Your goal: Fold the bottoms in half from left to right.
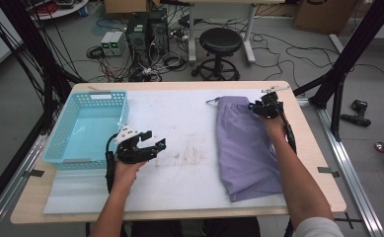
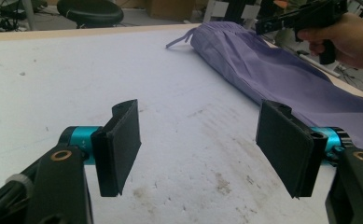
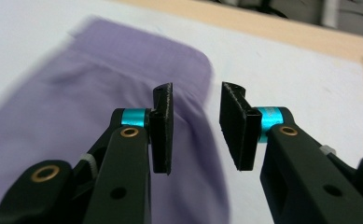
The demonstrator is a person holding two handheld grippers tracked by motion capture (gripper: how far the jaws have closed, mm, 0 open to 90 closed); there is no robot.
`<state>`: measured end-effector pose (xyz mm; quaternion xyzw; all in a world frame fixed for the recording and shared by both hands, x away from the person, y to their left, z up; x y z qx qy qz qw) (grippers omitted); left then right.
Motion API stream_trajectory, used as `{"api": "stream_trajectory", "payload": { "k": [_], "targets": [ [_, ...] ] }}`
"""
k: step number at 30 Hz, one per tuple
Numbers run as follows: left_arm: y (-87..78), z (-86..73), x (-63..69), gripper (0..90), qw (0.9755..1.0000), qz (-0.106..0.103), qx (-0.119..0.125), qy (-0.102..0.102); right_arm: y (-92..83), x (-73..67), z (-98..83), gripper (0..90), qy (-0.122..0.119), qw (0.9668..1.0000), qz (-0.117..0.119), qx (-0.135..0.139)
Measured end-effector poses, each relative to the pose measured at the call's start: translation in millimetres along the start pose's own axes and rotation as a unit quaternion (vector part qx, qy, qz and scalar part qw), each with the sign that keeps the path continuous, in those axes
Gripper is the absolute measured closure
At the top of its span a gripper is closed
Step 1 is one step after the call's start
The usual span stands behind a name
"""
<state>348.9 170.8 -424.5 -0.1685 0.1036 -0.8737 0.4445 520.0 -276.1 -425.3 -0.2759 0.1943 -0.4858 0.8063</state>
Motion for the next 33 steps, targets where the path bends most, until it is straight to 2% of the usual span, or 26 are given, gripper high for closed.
{"api": "stream_trajectory", "payload": {
  "k": [2,3,6,7,8,9,12,15,17,21,23,25,26,27,29,31,33],
  "targets": [
    [-0.6,0.0,-0.4,30.6,1.0000,-0.002,0.001,0.000,-4.2,-5.9,3.1,66.2,-0.006,0.9996,0.022,0.015],
    [-0.9,0.0,-0.5,30.6,1.0000,-0.002,0.001,-0.001,-3.0,-10.4,4.0,67.1,-0.009,0.9988,0.044,0.020],
    [-2.4,0.6,-0.4,30.6,1.0000,-0.003,0.004,-0.003,8.7,-27.9,3.9,68.6,-0.031,0.9963,0.080,0.005],
    [-2.4,0.7,0.1,30.6,1.0000,-0.005,0.005,-0.003,16.0,-33.5,1.9,68.6,-0.044,0.9963,0.073,-0.011],
    [-2.7,0.7,0.7,30.6,1.0000,-0.006,0.005,-0.003,20.9,-35.0,0.3,68.6,-0.046,0.9962,0.071,-0.020],
    [-2.8,0.7,1.4,30.6,1.0000,-0.008,0.004,-0.002,26.2,-35.3,-2.4,68.6,-0.047,0.9965,0.059,-0.035],
    [-2.5,0.9,3.8,30.6,0.9999,-0.013,0.005,0.002,39.7,-26.9,-10.5,64.0,-0.010,0.9975,0.031,-0.062],
    [-2.1,0.8,3.8,30.6,0.9999,-0.014,0.007,0.003,41.5,-19.4,-15.5,61.8,0.000,0.9979,0.013,-0.064],
    [-2.9,1.2,2.1,30.6,0.9999,-0.013,0.010,0.001,36.6,-16.7,-13.9,57.6,-0.006,0.9979,0.002,-0.064],
    [-4.4,0.9,-1.1,30.6,0.9999,-0.011,0.010,0.005,18.1,-11.9,-9.2,53.4,-0.007,0.9988,0.018,-0.045],
    [-4.6,1.1,-2.9,30.6,0.9999,-0.009,0.007,0.010,2.5,-12.0,-7.5,56.0,-0.016,0.9980,0.044,-0.043],
    [-4.5,1.9,-5.3,30.5,0.9999,-0.010,0.005,0.008,-12.1,-14.3,-10.0,60.4,-0.035,0.9960,0.064,-0.050],
    [-4.4,2.7,-6.2,30.3,0.9999,-0.011,0.004,0.009,-16.9,-15.1,-12.6,62.1,-0.039,0.9958,0.069,-0.045],
    [-4.6,3.3,-7.3,30.3,0.9999,-0.010,0.003,0.009,-23.0,-15.8,-17.4,63.0,-0.042,0.9956,0.074,-0.041],
    [-4.5,4.3,-8.3,30.2,0.9999,-0.009,0.006,0.009,-31.4,-14.3,-30.3,64.2,-0.036,0.9949,0.076,-0.055],
    [-4.3,3.9,-8.6,30.2,0.9999,-0.008,0.004,0.010,-38.1,-11.4,-46.6,65.6,-0.020,0.9940,0.090,-0.059],
    [-3.8,3.5,-8.4,30.2,0.9999,-0.003,-0.001,0.017,-43.1,-9.9,-63.4,65.7,-0.014,0.9922,0.099,-0.075]
  ]
}}
Point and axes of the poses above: each handheld gripper's, and its own axes: y roughly forward along the jaws, z roughly out of its top, x roughly to its right, the point moved 2 cm from there along y, roughly forward along the jaws, and after that the axes turned 4 degrees about z, right-handed, at the moved point
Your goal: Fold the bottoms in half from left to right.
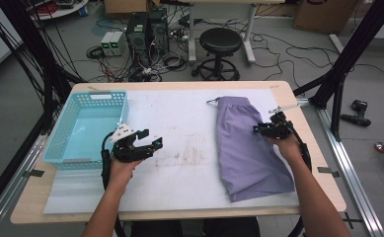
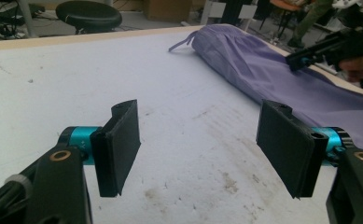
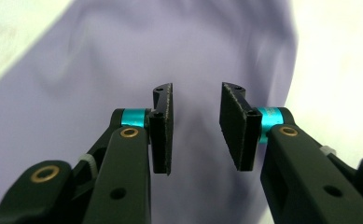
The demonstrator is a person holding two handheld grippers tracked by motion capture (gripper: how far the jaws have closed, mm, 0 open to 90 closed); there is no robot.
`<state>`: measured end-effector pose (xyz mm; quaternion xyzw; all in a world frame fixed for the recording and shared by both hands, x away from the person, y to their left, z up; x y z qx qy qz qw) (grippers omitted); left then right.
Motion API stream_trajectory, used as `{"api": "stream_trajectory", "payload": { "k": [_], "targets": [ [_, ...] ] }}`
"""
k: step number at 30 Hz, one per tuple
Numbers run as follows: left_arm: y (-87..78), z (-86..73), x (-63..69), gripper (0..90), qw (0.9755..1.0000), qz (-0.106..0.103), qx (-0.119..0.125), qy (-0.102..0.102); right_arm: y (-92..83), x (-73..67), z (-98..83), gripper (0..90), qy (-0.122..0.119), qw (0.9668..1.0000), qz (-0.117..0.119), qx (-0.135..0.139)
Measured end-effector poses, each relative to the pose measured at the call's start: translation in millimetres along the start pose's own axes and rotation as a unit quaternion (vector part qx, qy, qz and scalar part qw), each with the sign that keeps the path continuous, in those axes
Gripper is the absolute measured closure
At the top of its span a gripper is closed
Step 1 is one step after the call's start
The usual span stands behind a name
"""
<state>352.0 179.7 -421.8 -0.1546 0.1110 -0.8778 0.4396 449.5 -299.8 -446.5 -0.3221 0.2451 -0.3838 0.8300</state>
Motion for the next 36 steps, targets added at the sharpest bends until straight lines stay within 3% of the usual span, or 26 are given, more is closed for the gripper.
{"api": "stream_trajectory", "payload": {
  "k": [3,4,6,9,11,17,22,29,31,33,36],
  "targets": [
    [0.7,-0.6,1.0,30.2,1.0000,0.001,-0.004,0.002,-0.8,0.1,-15.4,66.9,-0.004,0.9997,-0.010,-0.020],
    [0.7,-0.6,1.1,30.2,1.0000,0.001,-0.005,0.003,-2.3,0.7,-18.7,69.1,-0.004,0.9998,-0.016,-0.010],
    [0.3,-0.2,2.0,30.2,1.0000,0.000,-0.003,0.002,-5.5,5.0,-21.5,69.0,0.002,0.9981,-0.058,-0.017],
    [-1.0,0.2,3.3,30.2,1.0000,-0.004,-0.001,0.003,-13.6,12.3,-24.1,69.0,0.021,0.9957,-0.091,0.001],
    [-1.8,-0.6,2.4,30.2,1.0000,-0.003,0.001,0.002,-22.3,11.3,-24.3,65.8,0.030,0.9964,-0.074,0.028],
    [-3.2,-1.7,-1.4,30.3,1.0000,0.002,0.004,-0.002,-48.7,-10.6,-34.3,65.1,0.007,0.9951,-0.065,0.074],
    [-7.6,-1.4,-0.1,30.2,0.9999,0.003,0.010,0.000,-57.0,-27.9,-56.8,72.1,0.002,0.9963,-0.060,0.062],
    [-13.6,-10.6,1.7,30.2,1.0000,0.004,0.005,0.000,-58.9,-40.0,-85.8,72.4,0.012,0.9982,-0.039,0.044],
    [-15.2,-12.0,3.5,30.2,0.9999,0.004,0.009,-0.002,-57.4,-41.4,-88.4,72.5,0.003,0.9983,-0.048,0.032],
    [-16.1,-13.0,5.1,30.2,1.0000,0.003,0.008,-0.002,-55.8,-39.4,-90.9,75.2,-0.003,0.9972,-0.074,0.010],
    [-16.9,-14.6,7.6,30.2,1.0000,0.003,0.006,0.002,-60.4,-29.6,-97.4,75.8,0.019,0.9953,-0.093,0.018]
  ]
}}
Point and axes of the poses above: each handheld gripper's, and its own axes: y roughly forward along the jaws, z roughly out of its top, x roughly to its right, the point moved 2 cm from there along y, roughly forward along the jaws, and after that the axes turned 4 degrees about z, right-handed, at the moved point
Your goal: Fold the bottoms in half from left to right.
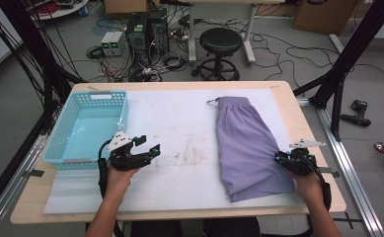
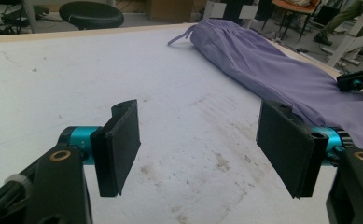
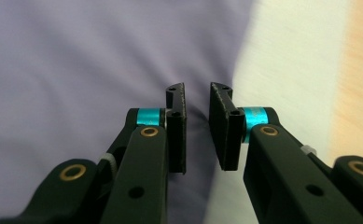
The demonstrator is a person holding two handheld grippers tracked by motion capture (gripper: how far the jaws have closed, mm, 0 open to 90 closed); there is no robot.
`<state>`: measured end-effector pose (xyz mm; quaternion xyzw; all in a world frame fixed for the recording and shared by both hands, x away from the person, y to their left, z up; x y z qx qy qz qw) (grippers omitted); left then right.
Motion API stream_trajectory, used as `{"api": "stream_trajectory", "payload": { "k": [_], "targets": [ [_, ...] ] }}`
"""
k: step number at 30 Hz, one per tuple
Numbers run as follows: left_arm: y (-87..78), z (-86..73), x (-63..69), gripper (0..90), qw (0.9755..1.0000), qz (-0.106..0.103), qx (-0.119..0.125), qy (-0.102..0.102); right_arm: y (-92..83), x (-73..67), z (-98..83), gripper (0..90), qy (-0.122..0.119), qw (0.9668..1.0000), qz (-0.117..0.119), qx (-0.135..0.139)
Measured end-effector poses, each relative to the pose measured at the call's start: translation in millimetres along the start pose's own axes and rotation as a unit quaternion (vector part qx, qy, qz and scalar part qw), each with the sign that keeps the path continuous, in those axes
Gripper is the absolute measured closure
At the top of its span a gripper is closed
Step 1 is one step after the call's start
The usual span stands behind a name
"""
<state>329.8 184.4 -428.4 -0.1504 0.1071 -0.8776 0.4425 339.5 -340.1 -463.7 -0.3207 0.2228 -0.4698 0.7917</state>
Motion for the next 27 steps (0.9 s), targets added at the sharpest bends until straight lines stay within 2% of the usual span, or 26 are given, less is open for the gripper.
{"api": "stream_trajectory", "payload": {
  "k": [2,5,9,12,15,19,21,23,25,27],
  "targets": [
    [-0.7,-1.3,0.6,30.2,1.0000,0.001,0.001,-0.001,-5.0,1.8,-2.0,73.8,0.010,0.9999,0.002,0.006],
    [-1.9,-2.8,0.9,30.3,1.0000,0.003,0.002,-0.004,-15.6,-5.9,2.8,70.3,0.006,0.9983,0.032,0.049],
    [-6.5,-0.9,4.2,30.2,1.0000,0.007,0.006,-0.003,-25.6,-26.9,14.6,62.3,-0.005,0.9919,0.073,0.104],
    [-10.2,1.2,7.8,30.3,0.9999,0.008,0.009,-0.002,-25.4,-47.6,22.1,53.9,-0.022,0.9877,0.096,0.122],
    [-13.0,1.4,11.5,30.8,0.9999,0.008,0.010,0.002,-22.1,-67.7,26.9,52.4,-0.042,0.9842,0.120,0.123],
    [-16.3,-1.1,10.8,34.8,0.9999,0.011,0.010,-0.002,-15.9,-99.7,32.3,60.8,-0.075,0.9770,0.164,0.113],
    [-17.6,-1.8,9.1,36.2,0.9999,0.014,0.009,-0.003,-9.4,-113.3,33.2,63.1,-0.088,0.9745,0.180,0.100],
    [-18.3,-1.8,8.0,36.5,0.9998,0.016,0.008,-0.004,-0.2,-124.6,33.1,63.7,-0.096,0.9734,0.192,0.081],
    [-18.3,-1.2,7.0,34.6,0.9997,0.020,0.009,-0.004,9.4,-134.3,32.6,61.8,-0.104,0.9731,0.196,0.063],
    [-18.3,-0.8,6.3,34.0,0.9998,0.019,0.009,-0.005,19.5,-145.3,32.9,60.2,-0.121,0.9711,0.201,0.045]
  ]
}}
Point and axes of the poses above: each handheld gripper's, and its own axes: y roughly forward along the jaws, z roughly out of its top, x roughly to its right, the point moved 2 cm from there along y, roughly forward along the jaws, and after that the axes turned 4 degrees about z, right-handed, at the moved point
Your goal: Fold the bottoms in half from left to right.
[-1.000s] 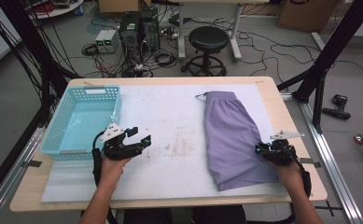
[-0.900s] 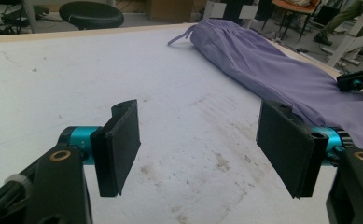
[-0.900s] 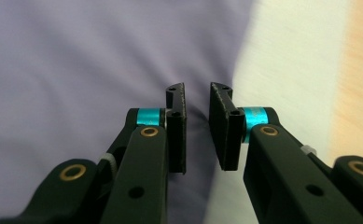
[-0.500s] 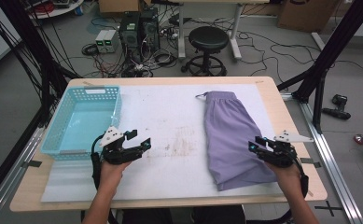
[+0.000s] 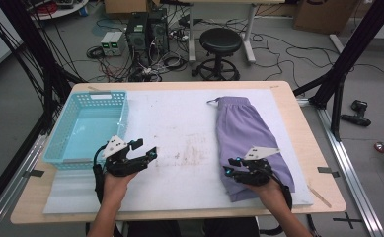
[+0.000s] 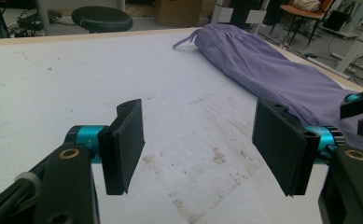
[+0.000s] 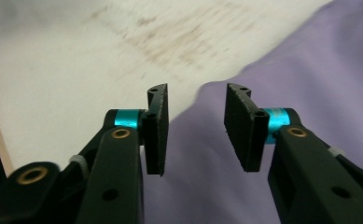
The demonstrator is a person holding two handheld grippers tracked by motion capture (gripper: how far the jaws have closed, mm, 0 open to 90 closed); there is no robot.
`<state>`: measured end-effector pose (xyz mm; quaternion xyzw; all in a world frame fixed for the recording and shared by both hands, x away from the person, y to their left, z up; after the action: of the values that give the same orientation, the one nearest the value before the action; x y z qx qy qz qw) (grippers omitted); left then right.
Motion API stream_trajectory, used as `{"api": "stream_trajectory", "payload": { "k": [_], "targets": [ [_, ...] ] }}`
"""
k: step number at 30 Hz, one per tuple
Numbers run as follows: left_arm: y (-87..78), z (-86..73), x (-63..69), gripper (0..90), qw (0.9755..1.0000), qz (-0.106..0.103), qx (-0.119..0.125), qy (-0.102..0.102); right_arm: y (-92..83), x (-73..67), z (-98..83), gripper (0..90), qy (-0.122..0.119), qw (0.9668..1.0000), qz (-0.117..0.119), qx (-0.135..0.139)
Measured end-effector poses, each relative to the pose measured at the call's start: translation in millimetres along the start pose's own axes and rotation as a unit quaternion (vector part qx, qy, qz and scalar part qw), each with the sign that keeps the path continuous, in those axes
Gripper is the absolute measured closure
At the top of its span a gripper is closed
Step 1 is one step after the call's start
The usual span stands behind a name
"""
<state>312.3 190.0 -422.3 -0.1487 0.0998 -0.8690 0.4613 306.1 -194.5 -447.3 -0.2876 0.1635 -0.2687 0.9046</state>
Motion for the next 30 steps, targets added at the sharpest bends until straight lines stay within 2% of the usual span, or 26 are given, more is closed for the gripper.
{"api": "stream_trajectory", "payload": {
  "k": [4,6,7,9,10,12,16,19,24,27,30],
  "targets": [
    [0.5,1.0,-1.1,34.0,1.0000,0.000,-0.001,-0.003,18.1,-8.6,1.4,61.1,-0.023,0.9990,-0.008,-0.039],
    [0.6,1.6,-0.7,34.0,1.0000,-0.002,0.000,-0.003,25.3,-11.2,0.3,72.6,-0.046,0.9963,-0.027,-0.067],
    [0.8,1.7,-0.1,34.0,1.0000,-0.002,0.001,-0.004,28.3,-11.8,-0.9,78.1,-0.053,0.9950,-0.028,-0.080],
    [1.0,1.4,0.6,34.0,1.0000,-0.003,-0.001,-0.002,28.7,-12.1,-0.8,89.0,-0.052,0.9949,-0.023,-0.082],
    [1.2,1.1,1.0,34.1,1.0000,-0.003,-0.001,-0.003,27.6,-11.6,0.0,90.0,-0.054,0.9948,-0.022,-0.083],
    [1.7,1.0,1.1,34.2,1.0000,-0.002,-0.001,-0.005,23.1,-9.4,1.8,90.0,-0.041,0.9965,-0.014,-0.072],
    [2.2,2.1,2.0,34.5,1.0000,-0.003,0.000,-0.005,6.7,-1.7,7.6,90.0,-0.015,0.9996,0.002,-0.025],
    [3.4,2.9,3.4,34.6,1.0000,-0.005,0.000,-0.005,-7.2,8.6,8.3,90.0,0.006,0.9999,-0.008,-0.002],
    [7.1,3.0,6.6,35.0,0.9999,-0.011,-0.002,-0.003,-23.9,23.5,4.0,90.0,0.030,0.9990,-0.028,0.019],
    [8.7,3.4,7.8,35.2,0.9999,-0.012,-0.001,-0.005,-29.5,28.4,1.6,90.0,0.030,0.9985,-0.040,0.024],
    [11.1,3.9,10.6,37.6,0.9998,-0.017,-0.004,-0.004,-32.2,37.3,1.1,90.0,0.043,0.9971,-0.059,0.024]
  ]
}}
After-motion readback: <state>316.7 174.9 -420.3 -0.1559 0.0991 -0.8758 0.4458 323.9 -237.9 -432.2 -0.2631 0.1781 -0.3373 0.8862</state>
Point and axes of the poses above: each handheld gripper's, and its own axes: y roughly forward along the jaws, z roughly out of its top, x roughly to its right, the point moved 2 cm from there along y, roughly forward along the jaws, and after that the axes turned 4 degrees about z, right-handed, at the moved point
